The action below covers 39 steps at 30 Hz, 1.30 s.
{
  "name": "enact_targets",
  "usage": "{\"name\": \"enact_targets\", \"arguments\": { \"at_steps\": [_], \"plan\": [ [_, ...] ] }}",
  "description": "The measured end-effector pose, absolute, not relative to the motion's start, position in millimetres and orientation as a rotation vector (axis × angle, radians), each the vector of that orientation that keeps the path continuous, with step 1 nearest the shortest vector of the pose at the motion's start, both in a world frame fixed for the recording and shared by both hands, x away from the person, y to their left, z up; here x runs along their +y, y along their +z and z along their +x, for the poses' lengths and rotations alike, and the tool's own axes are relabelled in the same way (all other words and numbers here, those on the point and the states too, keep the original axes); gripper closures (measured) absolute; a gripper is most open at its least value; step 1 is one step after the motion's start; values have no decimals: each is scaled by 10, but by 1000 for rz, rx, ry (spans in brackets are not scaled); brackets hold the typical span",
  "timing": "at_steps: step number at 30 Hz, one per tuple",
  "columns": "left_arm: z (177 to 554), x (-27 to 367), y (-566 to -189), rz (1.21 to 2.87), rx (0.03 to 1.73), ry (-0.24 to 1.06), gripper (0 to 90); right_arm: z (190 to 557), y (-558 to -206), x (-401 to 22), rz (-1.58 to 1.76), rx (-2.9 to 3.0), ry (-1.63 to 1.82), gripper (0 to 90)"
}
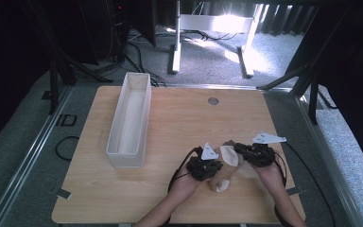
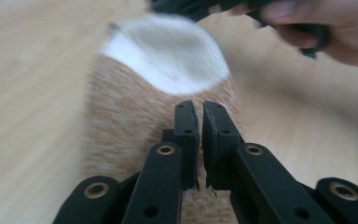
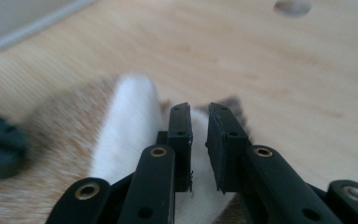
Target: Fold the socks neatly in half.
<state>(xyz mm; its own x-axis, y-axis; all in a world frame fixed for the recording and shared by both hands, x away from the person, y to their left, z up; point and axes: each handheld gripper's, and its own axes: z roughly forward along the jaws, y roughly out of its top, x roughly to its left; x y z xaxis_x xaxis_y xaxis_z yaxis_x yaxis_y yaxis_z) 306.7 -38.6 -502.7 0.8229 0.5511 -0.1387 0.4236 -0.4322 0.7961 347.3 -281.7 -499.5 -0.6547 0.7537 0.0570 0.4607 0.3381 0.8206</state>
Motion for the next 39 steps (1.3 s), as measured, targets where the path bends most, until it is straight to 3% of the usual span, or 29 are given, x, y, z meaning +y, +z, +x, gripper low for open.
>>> {"name": "enact_targets", "arguments": {
  "at_steps": [4, 15, 39],
  "plan": [
    [3107, -354, -5027, 2092, 735, 185, 900, 3304, -4833, -2771, 1040, 2278, 1290, 894],
    [3095, -395, -5195, 2115, 747, 208, 900, 3219, -5269, -2644, 1071, 2373, 1149, 897],
    [2969, -444, -5207, 2113, 754, 206, 900, 3440, -5276, -2408, 1035, 2406, 1153, 899]
  ]
}}
